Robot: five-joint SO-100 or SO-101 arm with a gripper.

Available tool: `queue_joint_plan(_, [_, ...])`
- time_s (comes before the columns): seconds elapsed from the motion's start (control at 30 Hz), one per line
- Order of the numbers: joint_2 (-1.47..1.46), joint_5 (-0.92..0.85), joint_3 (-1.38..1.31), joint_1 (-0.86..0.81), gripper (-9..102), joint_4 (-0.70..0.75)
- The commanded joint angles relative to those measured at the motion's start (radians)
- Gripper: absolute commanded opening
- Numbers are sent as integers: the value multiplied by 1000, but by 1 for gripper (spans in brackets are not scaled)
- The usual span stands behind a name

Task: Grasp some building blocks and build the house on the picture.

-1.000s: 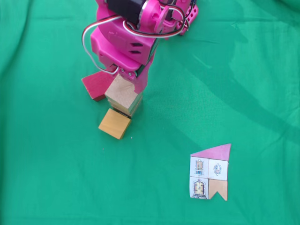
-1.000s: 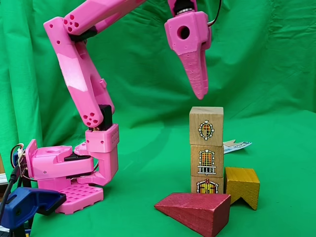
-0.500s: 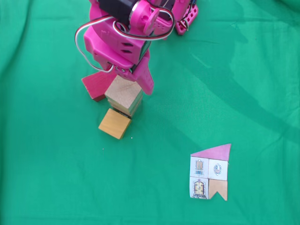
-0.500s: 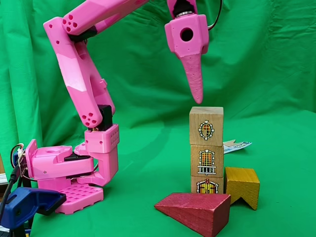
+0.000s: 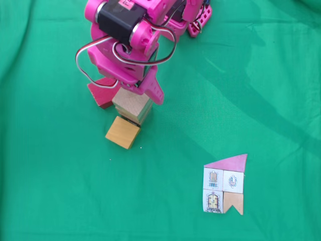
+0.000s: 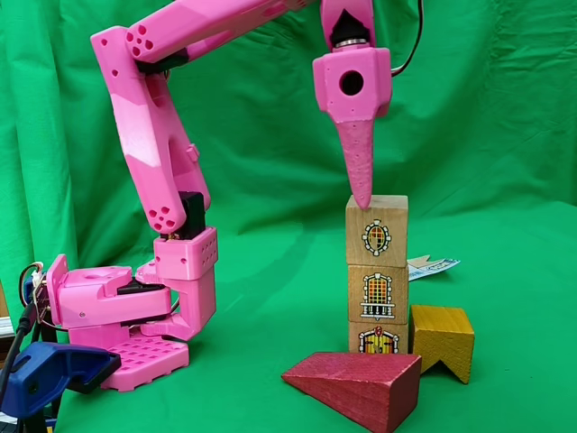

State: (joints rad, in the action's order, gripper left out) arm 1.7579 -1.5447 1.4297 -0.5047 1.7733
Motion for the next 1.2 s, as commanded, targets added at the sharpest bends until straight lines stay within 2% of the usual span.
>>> queue_joint_plan(0.0, [-40,-5,-23,3,40,61])
queue_joint_plan(0.37, [-78,-5,-26,3,39,51])
queue_joint_plan(0.67, [-149,-5,-26,3,39,-83])
queue_joint_plan(0.83, [-153,-5,-26,5,39,-94])
queue_joint_plan(1.17, [-153,3,-25,5,22,-86])
